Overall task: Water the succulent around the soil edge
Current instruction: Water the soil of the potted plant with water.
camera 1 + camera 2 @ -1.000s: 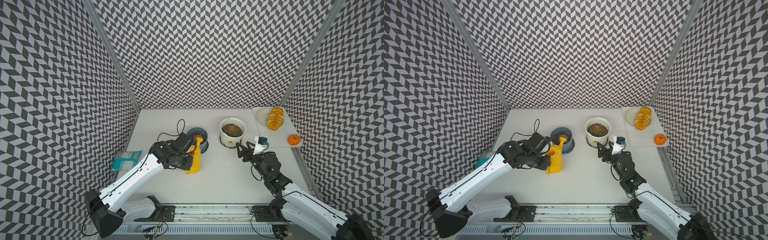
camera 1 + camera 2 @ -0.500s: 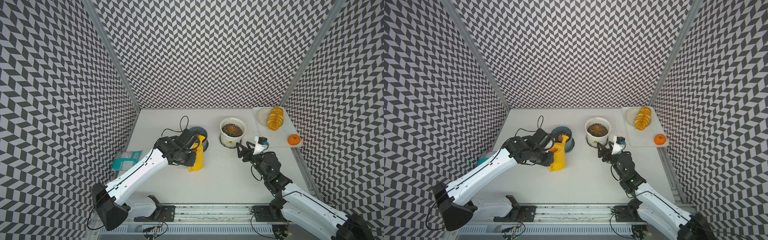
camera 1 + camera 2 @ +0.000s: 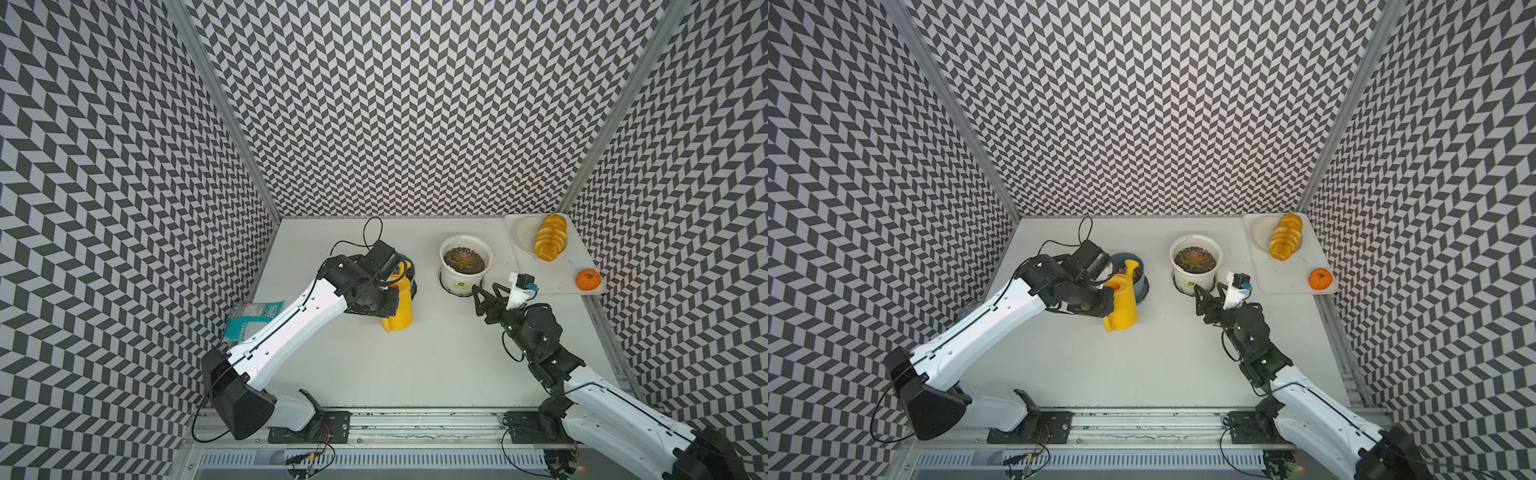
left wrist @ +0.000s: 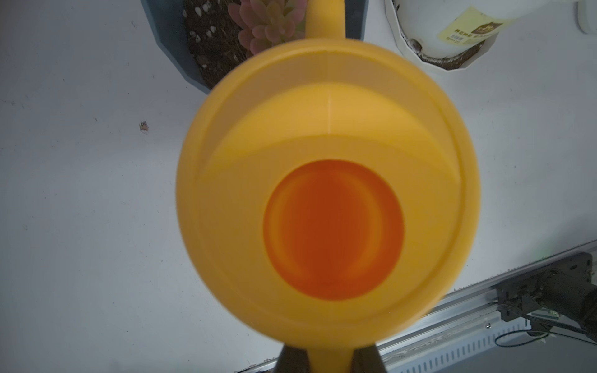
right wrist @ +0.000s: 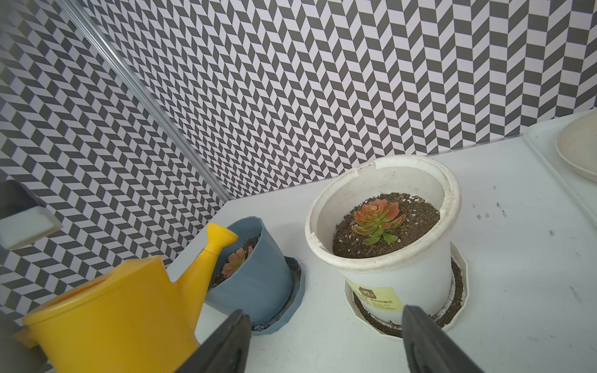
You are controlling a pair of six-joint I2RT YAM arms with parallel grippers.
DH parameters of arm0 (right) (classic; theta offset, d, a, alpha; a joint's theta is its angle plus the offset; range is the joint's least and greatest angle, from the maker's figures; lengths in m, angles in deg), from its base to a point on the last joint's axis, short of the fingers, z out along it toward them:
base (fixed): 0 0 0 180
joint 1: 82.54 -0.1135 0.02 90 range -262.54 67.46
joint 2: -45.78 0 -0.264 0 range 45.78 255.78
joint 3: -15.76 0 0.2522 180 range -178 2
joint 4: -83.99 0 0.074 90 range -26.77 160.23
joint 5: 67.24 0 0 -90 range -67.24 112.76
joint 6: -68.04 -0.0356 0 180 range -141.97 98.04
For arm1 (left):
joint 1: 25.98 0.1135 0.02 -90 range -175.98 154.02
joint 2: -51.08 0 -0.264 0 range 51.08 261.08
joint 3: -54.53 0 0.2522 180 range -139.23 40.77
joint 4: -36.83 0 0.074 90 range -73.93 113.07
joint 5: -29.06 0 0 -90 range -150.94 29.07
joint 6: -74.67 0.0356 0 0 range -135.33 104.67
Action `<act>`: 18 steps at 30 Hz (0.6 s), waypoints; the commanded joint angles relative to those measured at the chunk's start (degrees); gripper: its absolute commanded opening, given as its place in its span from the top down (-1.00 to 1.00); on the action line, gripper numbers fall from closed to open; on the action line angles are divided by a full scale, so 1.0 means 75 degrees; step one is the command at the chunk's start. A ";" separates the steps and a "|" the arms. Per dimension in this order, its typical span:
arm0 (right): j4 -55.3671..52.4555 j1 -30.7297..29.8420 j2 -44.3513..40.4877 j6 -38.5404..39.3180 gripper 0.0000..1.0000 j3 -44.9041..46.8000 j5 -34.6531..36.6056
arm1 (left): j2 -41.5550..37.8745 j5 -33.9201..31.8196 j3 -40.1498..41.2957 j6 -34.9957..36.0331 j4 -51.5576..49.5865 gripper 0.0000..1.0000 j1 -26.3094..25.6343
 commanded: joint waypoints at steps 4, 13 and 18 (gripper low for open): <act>0.0162 0.0024 -0.0131 0.0140 -0.55 -0.0054 0.0073 | 0.0302 0.0271 -0.0745 -0.0219 -0.0272 1.00 0.0145; 0.0147 0.0024 -0.0114 0.0165 -0.55 -0.0066 0.0049 | 0.0714 0.0678 -0.1201 -0.0270 -0.0260 1.00 0.0453; 0.0136 0.0024 -0.0109 0.0164 -0.55 -0.0078 0.0025 | 0.0867 0.0837 -0.1522 -0.0297 -0.0252 1.00 0.0749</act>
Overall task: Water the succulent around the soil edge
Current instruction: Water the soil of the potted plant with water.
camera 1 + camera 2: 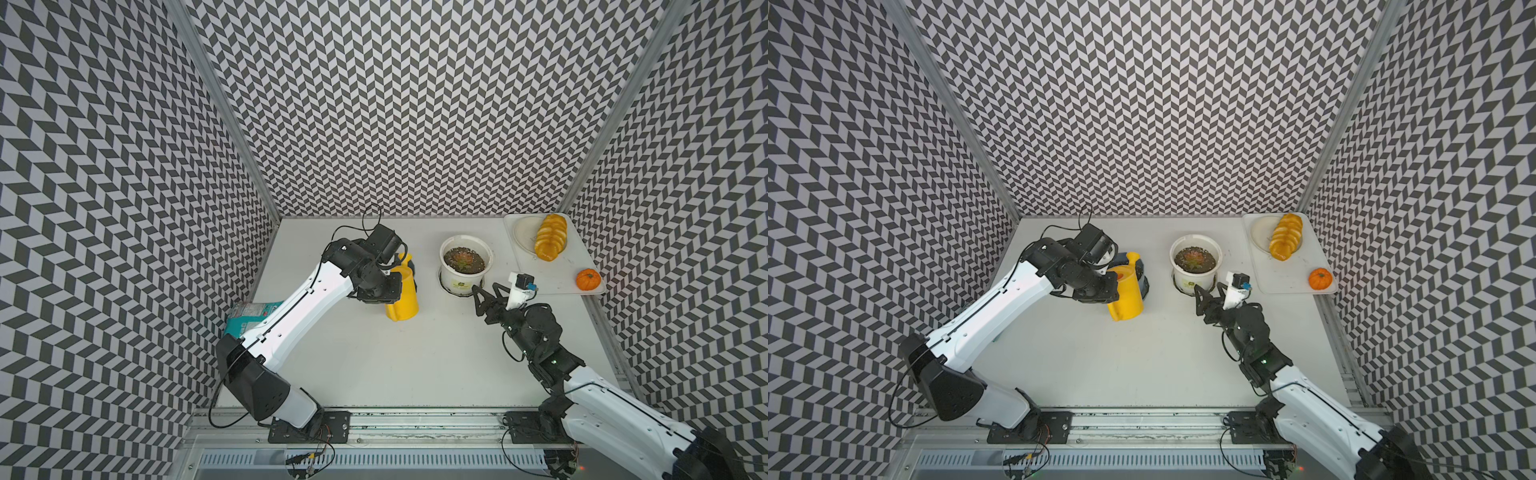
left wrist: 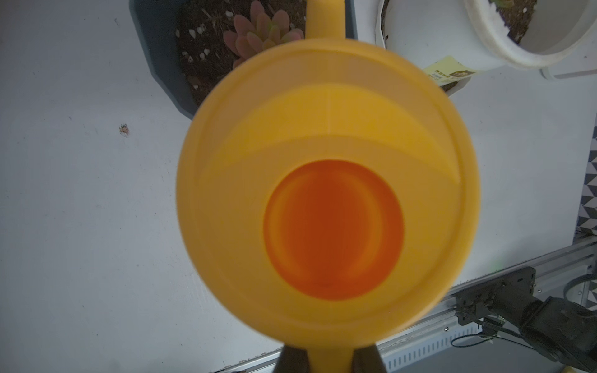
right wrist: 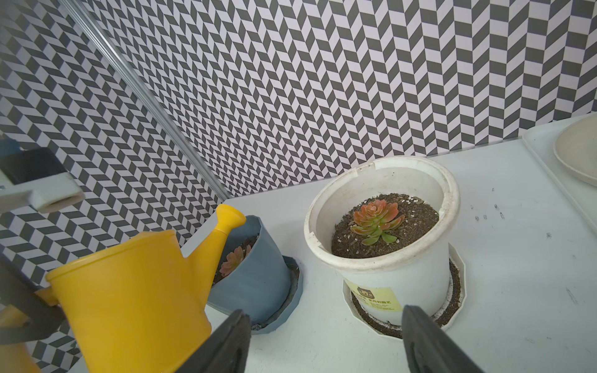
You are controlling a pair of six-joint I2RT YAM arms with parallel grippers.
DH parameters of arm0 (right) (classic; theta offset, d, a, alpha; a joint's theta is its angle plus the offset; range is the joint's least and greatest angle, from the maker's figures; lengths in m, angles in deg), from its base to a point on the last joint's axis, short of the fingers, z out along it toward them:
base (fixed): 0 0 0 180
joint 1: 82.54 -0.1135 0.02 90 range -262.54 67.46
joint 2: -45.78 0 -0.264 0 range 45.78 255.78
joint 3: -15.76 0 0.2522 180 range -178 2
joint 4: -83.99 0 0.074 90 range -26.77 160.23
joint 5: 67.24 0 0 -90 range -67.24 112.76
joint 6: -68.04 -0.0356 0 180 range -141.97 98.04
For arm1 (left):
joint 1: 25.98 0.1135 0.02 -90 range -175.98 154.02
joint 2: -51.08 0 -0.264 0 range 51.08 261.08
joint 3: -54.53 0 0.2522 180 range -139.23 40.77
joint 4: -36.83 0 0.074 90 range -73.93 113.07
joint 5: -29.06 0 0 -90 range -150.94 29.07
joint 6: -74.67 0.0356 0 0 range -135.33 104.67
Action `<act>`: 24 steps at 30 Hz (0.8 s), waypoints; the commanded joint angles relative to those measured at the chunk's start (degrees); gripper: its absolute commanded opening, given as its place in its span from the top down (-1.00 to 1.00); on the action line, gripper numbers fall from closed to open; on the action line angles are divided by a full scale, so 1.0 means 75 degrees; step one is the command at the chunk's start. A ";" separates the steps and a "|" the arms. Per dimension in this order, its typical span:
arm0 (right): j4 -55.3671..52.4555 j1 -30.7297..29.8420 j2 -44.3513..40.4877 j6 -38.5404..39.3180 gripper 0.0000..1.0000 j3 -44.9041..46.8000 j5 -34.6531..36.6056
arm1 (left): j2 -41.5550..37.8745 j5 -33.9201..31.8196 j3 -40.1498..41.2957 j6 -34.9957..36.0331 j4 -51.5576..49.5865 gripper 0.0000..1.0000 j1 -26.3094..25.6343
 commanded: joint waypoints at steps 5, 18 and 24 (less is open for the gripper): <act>0.0171 0.0021 -0.0085 0.0052 -0.55 -0.0084 -0.0030 | 0.0031 0.0144 -0.0506 -0.0091 -0.0006 1.00 0.0383; 0.0194 0.0024 -0.0031 0.0059 -0.55 -0.0090 -0.0088 | -0.0353 0.0191 -0.0358 -0.0093 0.0044 1.00 0.1078; 0.0218 0.0024 -0.0032 0.0059 -0.55 -0.0079 -0.0148 | -0.0557 0.0240 -0.0187 -0.0100 0.0092 1.00 0.1220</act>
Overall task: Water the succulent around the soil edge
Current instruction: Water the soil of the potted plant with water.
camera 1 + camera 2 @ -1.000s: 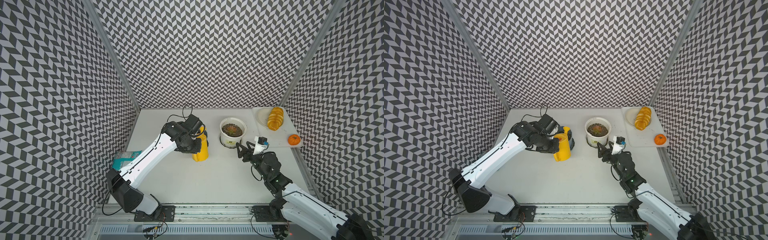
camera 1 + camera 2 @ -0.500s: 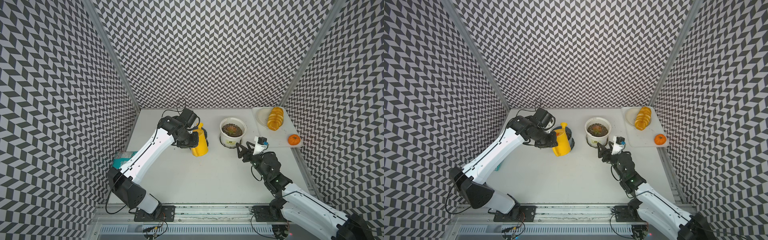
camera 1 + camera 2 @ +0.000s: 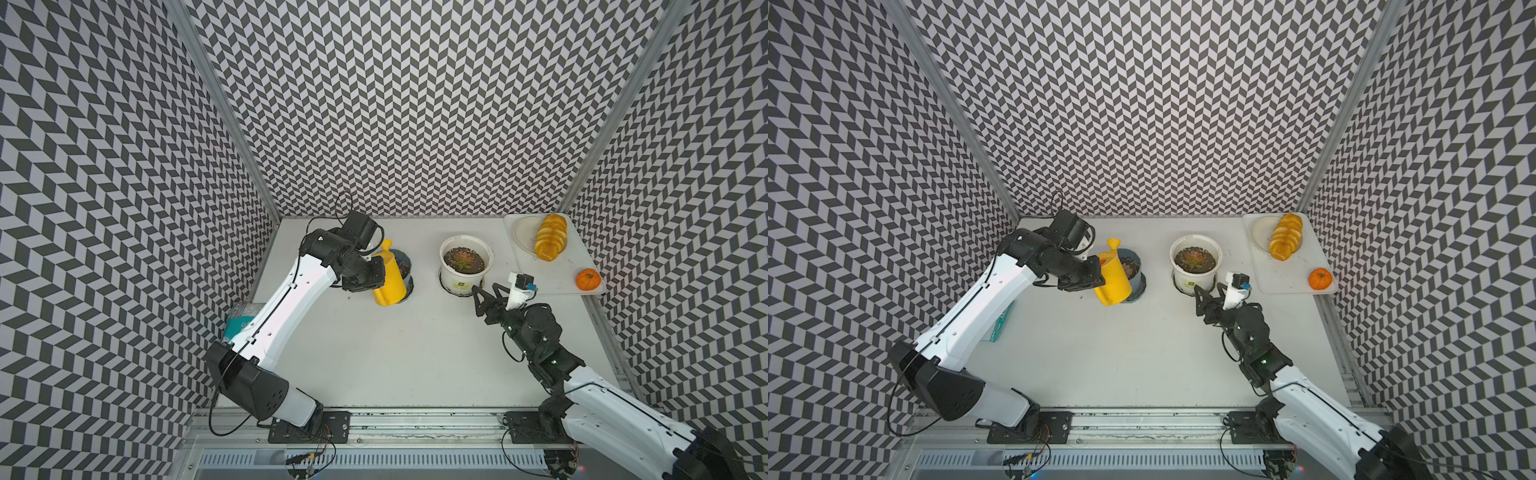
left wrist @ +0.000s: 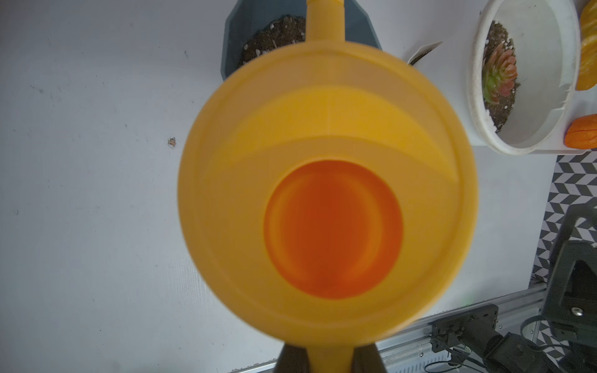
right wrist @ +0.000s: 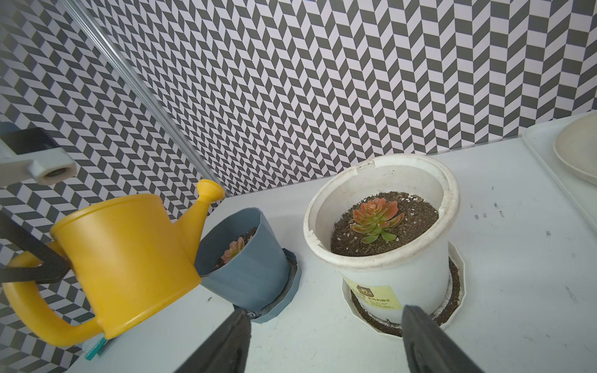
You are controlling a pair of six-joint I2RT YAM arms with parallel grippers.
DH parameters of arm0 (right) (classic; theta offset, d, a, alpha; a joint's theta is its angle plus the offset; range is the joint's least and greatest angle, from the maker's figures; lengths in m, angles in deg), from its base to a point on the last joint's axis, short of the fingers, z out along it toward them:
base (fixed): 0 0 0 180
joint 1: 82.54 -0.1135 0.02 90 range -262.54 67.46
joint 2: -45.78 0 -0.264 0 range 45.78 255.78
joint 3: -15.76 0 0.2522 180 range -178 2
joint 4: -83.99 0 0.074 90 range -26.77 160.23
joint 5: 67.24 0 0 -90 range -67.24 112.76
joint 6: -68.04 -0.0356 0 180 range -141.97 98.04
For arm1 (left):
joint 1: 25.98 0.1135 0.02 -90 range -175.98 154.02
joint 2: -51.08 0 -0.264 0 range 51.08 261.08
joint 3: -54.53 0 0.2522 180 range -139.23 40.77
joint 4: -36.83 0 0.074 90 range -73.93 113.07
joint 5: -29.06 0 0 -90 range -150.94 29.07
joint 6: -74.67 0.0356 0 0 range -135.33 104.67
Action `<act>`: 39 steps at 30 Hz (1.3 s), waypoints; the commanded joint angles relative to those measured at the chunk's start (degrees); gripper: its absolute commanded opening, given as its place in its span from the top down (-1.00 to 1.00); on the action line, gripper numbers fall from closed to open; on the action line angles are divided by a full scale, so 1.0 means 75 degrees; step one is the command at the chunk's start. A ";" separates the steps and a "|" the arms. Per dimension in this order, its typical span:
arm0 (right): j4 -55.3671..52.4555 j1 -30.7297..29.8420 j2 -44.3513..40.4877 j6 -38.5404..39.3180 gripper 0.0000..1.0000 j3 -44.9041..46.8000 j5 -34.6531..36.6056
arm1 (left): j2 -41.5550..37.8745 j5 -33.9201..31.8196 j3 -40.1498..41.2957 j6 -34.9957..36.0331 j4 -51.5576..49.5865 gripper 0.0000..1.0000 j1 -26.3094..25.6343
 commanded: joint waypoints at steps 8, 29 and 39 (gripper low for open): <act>0.0273 0.0024 -0.0001 0.0065 -0.55 -0.0078 -0.0112 | -0.0537 -0.0178 0.0279 0.0039 0.0195 1.00 0.0269; 0.0296 0.0024 0.0023 0.0062 -0.55 -0.0078 -0.0182 | -0.1023 -0.0327 0.1198 0.0171 0.0187 1.00 0.0125; 0.0343 0.0024 0.0120 0.0096 -0.55 -0.0078 -0.0250 | -0.1326 -0.0376 0.1764 0.0251 0.0314 1.00 -0.0006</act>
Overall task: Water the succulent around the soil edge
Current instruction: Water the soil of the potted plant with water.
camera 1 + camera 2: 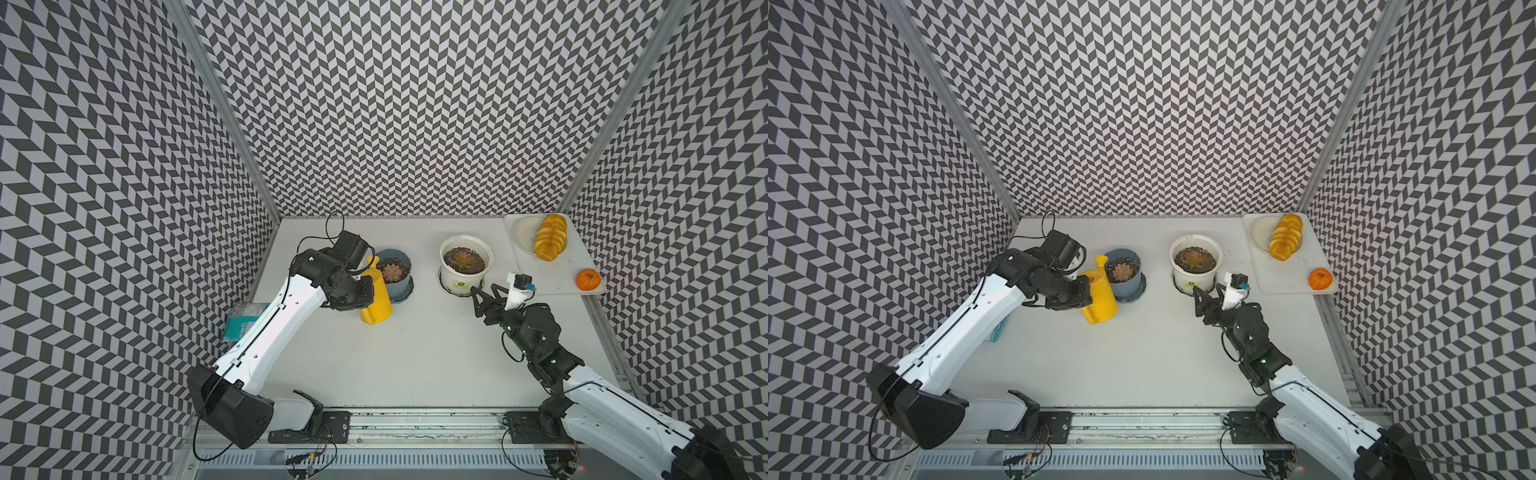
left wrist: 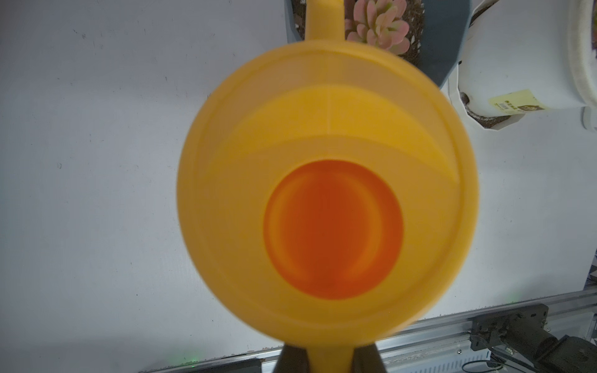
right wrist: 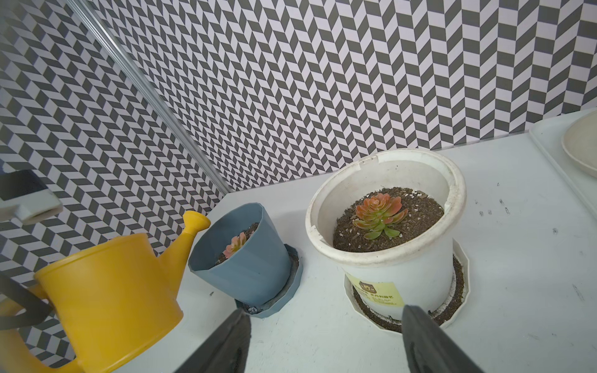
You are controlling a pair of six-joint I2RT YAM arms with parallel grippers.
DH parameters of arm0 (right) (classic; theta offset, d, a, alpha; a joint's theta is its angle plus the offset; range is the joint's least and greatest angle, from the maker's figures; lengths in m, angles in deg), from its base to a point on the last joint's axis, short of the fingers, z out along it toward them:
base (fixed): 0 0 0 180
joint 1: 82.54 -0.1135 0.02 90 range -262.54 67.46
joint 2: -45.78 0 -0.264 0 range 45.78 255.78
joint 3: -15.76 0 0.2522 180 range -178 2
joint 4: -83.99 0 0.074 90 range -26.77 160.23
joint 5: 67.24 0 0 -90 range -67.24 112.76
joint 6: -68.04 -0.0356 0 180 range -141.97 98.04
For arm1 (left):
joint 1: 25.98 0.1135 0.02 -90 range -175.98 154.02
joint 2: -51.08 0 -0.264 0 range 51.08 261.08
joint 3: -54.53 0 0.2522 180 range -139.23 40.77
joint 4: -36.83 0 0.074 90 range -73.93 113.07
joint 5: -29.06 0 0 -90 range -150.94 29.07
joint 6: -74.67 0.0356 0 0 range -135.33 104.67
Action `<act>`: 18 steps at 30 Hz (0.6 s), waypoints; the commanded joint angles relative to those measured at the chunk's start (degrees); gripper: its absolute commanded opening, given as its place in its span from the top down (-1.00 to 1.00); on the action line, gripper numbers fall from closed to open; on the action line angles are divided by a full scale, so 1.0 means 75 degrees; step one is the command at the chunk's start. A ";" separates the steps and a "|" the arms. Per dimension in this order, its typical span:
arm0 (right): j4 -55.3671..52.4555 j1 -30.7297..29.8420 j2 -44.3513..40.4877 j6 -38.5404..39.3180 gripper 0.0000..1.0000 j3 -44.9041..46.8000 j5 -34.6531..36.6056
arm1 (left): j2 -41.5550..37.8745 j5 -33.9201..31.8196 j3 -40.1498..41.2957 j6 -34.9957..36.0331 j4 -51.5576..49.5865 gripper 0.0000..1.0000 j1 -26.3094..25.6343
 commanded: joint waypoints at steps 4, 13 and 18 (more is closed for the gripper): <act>0.0352 0.0024 0.0041 0.0097 -0.55 -0.0069 -0.0088 | -0.0340 0.0071 0.0143 0.0090 0.0274 1.00 -0.0097; 0.0370 0.0024 0.0067 0.0116 -0.55 -0.0078 -0.0138 | -0.0497 -0.0023 0.0498 0.0047 0.0276 1.00 -0.0287; 0.0386 0.0024 0.0080 0.0128 -0.55 -0.0078 -0.0147 | -0.0584 -0.0085 0.0636 -0.0022 0.0269 1.00 -0.0445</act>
